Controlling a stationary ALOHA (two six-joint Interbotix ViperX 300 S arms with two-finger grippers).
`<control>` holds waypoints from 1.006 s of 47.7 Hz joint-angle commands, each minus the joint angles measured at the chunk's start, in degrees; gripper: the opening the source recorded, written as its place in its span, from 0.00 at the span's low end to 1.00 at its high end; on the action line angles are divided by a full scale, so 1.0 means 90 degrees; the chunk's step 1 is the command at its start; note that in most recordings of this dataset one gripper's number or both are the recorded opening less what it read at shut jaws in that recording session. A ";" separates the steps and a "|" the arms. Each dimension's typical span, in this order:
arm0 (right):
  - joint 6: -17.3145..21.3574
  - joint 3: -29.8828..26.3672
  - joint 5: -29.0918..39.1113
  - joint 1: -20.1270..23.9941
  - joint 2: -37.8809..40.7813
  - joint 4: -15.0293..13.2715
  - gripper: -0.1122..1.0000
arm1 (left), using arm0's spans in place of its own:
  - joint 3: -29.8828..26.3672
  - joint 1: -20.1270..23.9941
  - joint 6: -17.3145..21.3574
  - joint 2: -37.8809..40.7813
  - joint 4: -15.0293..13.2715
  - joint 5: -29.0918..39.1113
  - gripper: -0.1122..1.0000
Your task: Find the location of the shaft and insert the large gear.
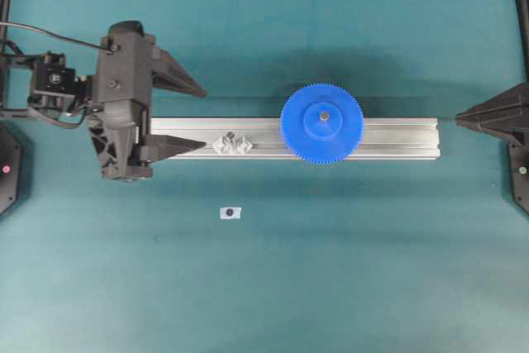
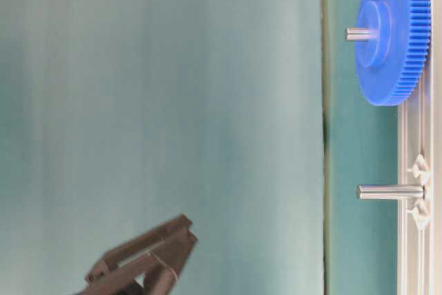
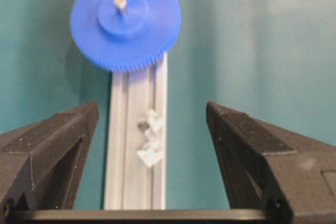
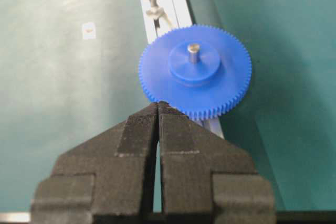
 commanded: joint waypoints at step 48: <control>0.0068 -0.0088 -0.0059 -0.0010 0.0049 0.0029 0.12 | 0.0957 -0.0020 0.0000 -0.1328 0.0020 -0.0508 0.83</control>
